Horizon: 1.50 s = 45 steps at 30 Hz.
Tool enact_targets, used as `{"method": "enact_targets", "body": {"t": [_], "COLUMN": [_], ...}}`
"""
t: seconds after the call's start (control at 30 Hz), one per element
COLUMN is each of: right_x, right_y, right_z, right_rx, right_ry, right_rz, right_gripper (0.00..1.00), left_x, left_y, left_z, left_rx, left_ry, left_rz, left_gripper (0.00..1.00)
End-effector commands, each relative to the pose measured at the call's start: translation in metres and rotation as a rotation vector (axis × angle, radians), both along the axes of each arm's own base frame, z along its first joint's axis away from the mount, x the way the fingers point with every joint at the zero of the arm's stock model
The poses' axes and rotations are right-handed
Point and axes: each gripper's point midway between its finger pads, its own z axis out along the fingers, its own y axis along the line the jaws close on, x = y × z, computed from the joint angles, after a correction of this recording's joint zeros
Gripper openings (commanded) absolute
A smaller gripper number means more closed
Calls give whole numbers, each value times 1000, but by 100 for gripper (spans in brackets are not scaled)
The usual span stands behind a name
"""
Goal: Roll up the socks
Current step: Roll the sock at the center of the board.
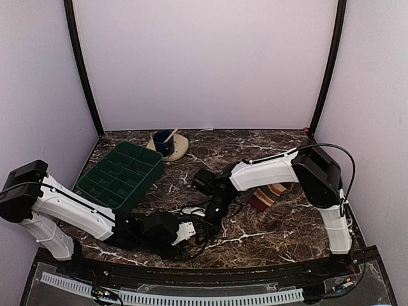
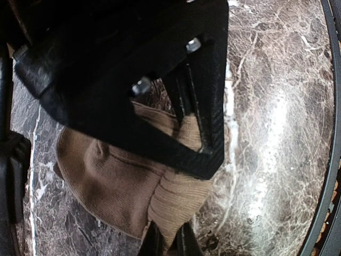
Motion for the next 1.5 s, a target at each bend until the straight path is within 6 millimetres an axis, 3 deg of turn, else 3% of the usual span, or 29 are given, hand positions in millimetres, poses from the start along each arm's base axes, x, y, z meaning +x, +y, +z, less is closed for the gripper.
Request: {"method": "enact_targets", "body": {"t": [0.0, 0.1, 0.3, 0.5, 0.97, 1.47], "right_x": [4, 8, 14, 16, 52, 77], "right_y": [-2, -3, -5, -9, -15, -26], "right_z": [-6, -6, -6, -2, 26, 38], "right_rx": [-13, -13, -3, 19, 147, 193], "right_ry": [-2, -8, -15, -5, -50, -240], "right_rz": [-6, -19, -44, -67, -204, -308], "right_gripper": [0, 0, 20, 29, 35, 36], "left_x": [-10, -16, -28, -30, -29, -39], "left_y": [2, 3, 2, 4, 17, 24], "left_z": [-7, -10, -18, -24, -31, -34], "left_rx": [27, 42, 74, 91, 84, 29], "left_ry": [76, 118, 213, 308, 451, 726], "left_rz": [-21, -25, -43, -29, 98, 190], "left_gripper": [0, 0, 0, 0, 0, 0]}}
